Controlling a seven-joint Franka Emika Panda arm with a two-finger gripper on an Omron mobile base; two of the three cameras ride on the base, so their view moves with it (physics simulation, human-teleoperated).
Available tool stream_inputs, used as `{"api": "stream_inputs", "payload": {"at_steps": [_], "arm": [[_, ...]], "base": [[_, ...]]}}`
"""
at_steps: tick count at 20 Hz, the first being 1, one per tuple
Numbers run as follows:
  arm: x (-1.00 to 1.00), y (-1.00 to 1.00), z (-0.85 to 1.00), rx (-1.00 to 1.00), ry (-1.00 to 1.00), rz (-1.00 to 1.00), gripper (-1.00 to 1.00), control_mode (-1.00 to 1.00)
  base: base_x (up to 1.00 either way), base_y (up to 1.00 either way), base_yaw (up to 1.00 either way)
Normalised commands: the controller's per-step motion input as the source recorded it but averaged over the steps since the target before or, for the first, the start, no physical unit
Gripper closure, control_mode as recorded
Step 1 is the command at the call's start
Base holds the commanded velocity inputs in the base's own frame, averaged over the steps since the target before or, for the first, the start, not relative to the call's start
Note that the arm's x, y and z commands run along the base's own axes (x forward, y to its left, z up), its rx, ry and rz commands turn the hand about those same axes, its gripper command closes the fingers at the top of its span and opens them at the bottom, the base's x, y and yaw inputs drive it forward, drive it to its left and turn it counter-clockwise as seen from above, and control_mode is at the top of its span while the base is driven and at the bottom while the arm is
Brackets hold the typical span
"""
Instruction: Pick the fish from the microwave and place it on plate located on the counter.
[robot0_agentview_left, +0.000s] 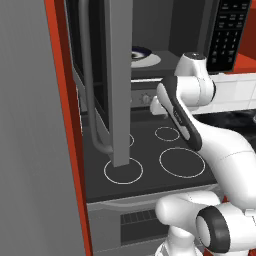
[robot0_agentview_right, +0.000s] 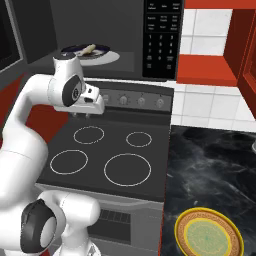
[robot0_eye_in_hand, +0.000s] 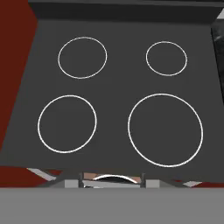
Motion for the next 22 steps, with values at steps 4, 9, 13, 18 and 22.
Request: {"api": "stream_inputs", "payload": {"at_steps": [4, 9, 13, 18, 22], "arm": [[-0.23, 0.00, 0.27, 0.00, -0.26, 0.01, -1.00, -1.00], [-0.42, 0.08, 0.82, 0.00, -0.45, 0.06, -1.00, -1.00], [-0.03, 0.22, 0.98, 0.02, -0.34, 0.01, -1.00, -1.00], [0.00, 0.21, 0.64, 0.08, -0.18, 0.01, -1.00, -1.00], [0.05, 0.01, 0.53, 0.05, -0.22, 0.00, -1.00, -1.00]], "base": [[0.00, 0.00, 0.00], [0.00, 0.00, 0.00], [0.00, 0.00, 0.00], [0.00, 0.00, 0.00], [0.00, 0.00, 0.00]]}}
